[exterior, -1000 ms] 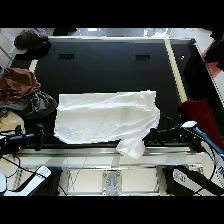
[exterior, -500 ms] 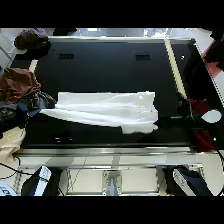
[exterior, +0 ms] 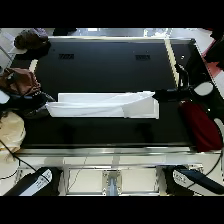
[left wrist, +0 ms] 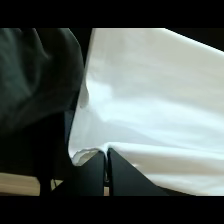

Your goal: Fold the shirts.

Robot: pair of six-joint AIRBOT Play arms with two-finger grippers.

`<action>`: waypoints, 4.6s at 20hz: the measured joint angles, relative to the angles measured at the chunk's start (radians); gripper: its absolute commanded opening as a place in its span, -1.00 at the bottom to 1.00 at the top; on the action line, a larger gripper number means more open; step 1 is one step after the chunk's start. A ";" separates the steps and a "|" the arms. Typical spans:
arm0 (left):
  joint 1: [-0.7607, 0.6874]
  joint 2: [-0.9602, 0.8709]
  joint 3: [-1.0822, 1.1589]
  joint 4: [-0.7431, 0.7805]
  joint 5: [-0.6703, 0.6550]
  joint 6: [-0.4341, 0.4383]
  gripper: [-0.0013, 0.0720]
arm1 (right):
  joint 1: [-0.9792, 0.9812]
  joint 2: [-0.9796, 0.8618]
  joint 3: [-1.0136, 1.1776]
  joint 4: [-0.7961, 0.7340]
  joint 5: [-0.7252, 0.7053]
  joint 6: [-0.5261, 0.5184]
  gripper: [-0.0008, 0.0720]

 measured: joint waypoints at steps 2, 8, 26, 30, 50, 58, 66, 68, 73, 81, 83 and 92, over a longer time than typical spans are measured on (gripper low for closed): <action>-0.039 -0.122 0.089 0.074 0.018 -0.037 -0.94 | 0.005 -0.116 0.084 -0.006 -0.016 0.001 -0.95; -0.137 -0.403 0.268 0.160 0.073 -0.081 -0.94 | 0.009 -0.359 0.201 -0.017 -0.042 0.005 -0.95; -0.210 -0.181 0.416 0.137 0.238 -0.026 0.95 | -0.163 -0.242 0.534 -0.120 0.270 0.018 0.09; -0.311 -0.144 0.480 0.117 0.151 0.067 0.95 | -0.312 -0.166 0.462 -0.068 0.248 0.018 0.27; -0.624 -0.576 0.765 0.108 -0.121 0.119 0.95 | -0.285 -0.664 0.271 0.311 0.267 -0.127 0.86; -0.626 -0.581 0.766 0.107 -0.127 0.119 0.95 | -0.165 -0.684 0.298 0.233 0.282 -0.135 -0.43; -0.626 -0.613 0.765 0.121 -0.184 0.119 -0.73 | -0.123 -0.600 0.349 0.280 0.393 -0.156 -0.94; -0.626 -0.639 0.763 0.126 -0.198 0.120 -0.93 | -0.115 -0.554 0.403 0.290 0.419 -0.147 -0.94; -0.628 -0.742 0.762 0.026 -0.210 0.132 -0.93 | -0.043 -0.487 0.592 0.242 0.455 -0.058 -0.94; -0.644 -0.848 0.762 -0.285 -0.068 0.257 -0.94 | 0.172 -0.471 0.771 0.125 0.452 0.076 -0.94; -0.648 -0.866 0.762 -0.303 -0.035 0.264 -0.94 | 0.217 -0.470 0.783 0.121 0.426 0.095 -0.94; -0.537 -0.774 0.762 -0.169 -0.091 0.277 -0.94 | 0.354 -0.470 0.795 0.121 0.303 0.160 -0.95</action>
